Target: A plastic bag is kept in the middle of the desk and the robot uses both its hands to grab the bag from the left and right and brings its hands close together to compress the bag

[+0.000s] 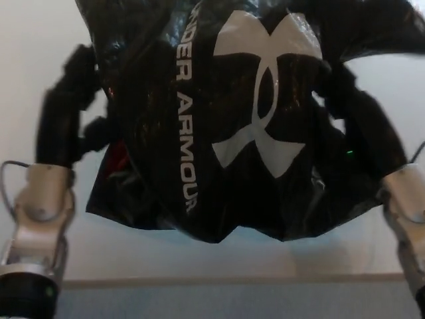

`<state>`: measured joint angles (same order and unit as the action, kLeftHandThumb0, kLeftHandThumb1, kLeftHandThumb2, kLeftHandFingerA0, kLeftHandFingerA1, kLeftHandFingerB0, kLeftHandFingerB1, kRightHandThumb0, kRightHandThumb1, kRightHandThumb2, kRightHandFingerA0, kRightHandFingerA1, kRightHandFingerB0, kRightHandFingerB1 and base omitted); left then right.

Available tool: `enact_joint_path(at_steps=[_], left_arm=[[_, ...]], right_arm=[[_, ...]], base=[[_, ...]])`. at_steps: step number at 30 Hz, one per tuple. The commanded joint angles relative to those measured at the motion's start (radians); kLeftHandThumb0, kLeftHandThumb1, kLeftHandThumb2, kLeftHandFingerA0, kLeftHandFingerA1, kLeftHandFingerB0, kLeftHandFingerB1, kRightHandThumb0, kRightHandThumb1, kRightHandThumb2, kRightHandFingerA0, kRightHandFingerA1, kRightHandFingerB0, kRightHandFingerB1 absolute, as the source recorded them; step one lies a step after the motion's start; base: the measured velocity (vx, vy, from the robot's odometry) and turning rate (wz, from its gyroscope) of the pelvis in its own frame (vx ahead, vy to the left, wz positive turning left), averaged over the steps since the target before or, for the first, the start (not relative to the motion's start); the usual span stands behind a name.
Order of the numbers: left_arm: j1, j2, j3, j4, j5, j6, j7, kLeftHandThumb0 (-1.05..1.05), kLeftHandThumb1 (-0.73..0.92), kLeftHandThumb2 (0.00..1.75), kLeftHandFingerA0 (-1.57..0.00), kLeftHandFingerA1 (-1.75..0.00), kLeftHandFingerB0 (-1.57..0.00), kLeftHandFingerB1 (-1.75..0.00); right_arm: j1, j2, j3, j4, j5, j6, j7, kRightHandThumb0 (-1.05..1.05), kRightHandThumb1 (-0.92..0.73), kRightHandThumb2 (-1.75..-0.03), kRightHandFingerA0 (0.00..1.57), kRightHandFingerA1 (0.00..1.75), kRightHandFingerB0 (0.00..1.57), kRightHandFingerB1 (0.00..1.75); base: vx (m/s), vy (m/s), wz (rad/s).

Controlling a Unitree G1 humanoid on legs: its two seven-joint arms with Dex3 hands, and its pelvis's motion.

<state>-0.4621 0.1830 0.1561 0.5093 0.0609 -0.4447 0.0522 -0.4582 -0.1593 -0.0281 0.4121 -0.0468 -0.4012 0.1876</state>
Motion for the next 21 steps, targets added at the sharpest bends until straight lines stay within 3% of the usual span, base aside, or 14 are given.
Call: enact_joint_path(at_steps=[1,4,5,6,11,12,16,17,18,19,20,21], left_arm=[[0.056,0.079,0.119,-0.107,-0.079,0.011,0.016,-0.72,0.92,0.69,-0.69,-0.71,-0.58,-0.49],[0.080,0.094,0.149,-0.155,-0.100,0.033,-0.007,-0.72,0.92,0.70,-0.70,-0.74,-0.60,-0.50],[0.087,0.107,0.160,-0.174,-0.104,0.042,-0.015,-0.74,0.92,0.70,-0.72,-0.77,-0.62,-0.51],[0.102,0.113,0.171,-0.203,-0.113,0.050,-0.020,-0.70,0.92,0.70,-0.75,-0.78,-0.64,-0.55],[0.175,0.108,0.199,-0.351,-0.147,0.100,-0.032,-0.65,0.92,0.68,-0.71,-0.81,-0.61,-0.56],[0.219,0.097,0.205,-0.411,-0.149,0.090,-0.030,-0.64,0.92,0.72,-0.67,-0.73,-0.53,-0.52],[0.320,0.075,0.215,-0.517,-0.078,-0.054,0.006,-0.70,0.92,0.75,-0.54,-0.61,-0.43,-0.46],[0.388,0.047,0.220,-0.630,-0.113,-0.068,-0.005,-0.79,0.92,0.76,-0.37,-0.47,-0.32,-0.35],[0.409,0.040,0.221,-0.668,-0.118,-0.070,-0.007,-0.81,0.92,0.78,-0.30,-0.45,-0.27,-0.32],[0.427,0.034,0.221,-0.705,-0.119,-0.074,-0.009,-0.81,0.92,0.78,-0.30,-0.45,-0.27,-0.32],[0.460,0.007,0.225,-0.769,-0.118,-0.103,0.001,-0.81,0.92,0.77,-0.23,-0.46,-0.21,-0.32],[0.476,-0.005,0.224,-0.801,-0.118,-0.106,0.005,-0.83,0.92,0.78,-0.21,-0.47,-0.19,-0.31]], right_arm=[[0.063,-0.112,-0.082,-0.114,0.064,0.025,0.044,-0.36,-0.51,-1.11,0.02,0.50,0.00,0.48],[0.087,-0.141,-0.109,-0.154,0.091,0.038,0.062,-0.36,-0.49,-1.10,0.02,0.50,0.00,0.48],[0.092,-0.148,-0.118,-0.159,0.098,0.029,0.063,-0.80,-0.92,-0.69,0.20,0.37,0.18,0.28],[0.105,-0.156,-0.125,-0.180,0.105,0.034,0.068,-0.80,-0.92,-0.69,0.21,0.37,0.19,0.30],[0.153,-0.198,-0.157,-0.238,0.118,0.036,0.088,-0.77,-0.92,-0.69,0.33,0.40,0.31,0.33],[0.185,-0.198,-0.170,-0.261,0.129,0.031,0.087,-0.78,-0.92,-0.69,0.32,0.40,0.30,0.32],[0.278,-0.161,-0.210,-0.341,0.162,-0.018,0.058,-0.84,-0.92,-0.68,0.24,0.36,0.22,0.28],[0.334,-0.130,-0.231,-0.399,0.173,-0.125,0.043,-0.92,-0.77,-1.13,0.02,0.42,0.08,0.32],[0.350,-0.125,-0.237,-0.421,0.183,-0.148,0.050,-0.87,-0.73,-0.89,0.10,0.30,0.08,0.23],[0.364,-0.123,-0.241,-0.441,0.196,-0.166,0.063,-0.87,-0.73,-0.89,0.10,0.30,0.08,0.23],[0.395,-0.114,-0.247,-0.495,0.206,-0.182,0.063,-0.81,-0.69,-1.07,0.05,0.35,0.09,0.28],[0.409,-0.110,-0.250,-0.520,0.208,-0.184,0.061,-0.88,-0.70,-1.09,0.02,0.35,0.13,0.27]], base=[[0.00,0.000,0.00],[0.00,0.000,0.00],[0.00,0.000,0.00],[0.00,0.000,0.00],[0.00,0.000,0.00],[0.00,0.000,0.00],[0.00,0.000,0.00],[0.00,0.000,0.00],[0.00,0.000,0.00],[0.00,0.000,0.00],[0.00,0.000,0.00],[0.00,0.000,0.00]])
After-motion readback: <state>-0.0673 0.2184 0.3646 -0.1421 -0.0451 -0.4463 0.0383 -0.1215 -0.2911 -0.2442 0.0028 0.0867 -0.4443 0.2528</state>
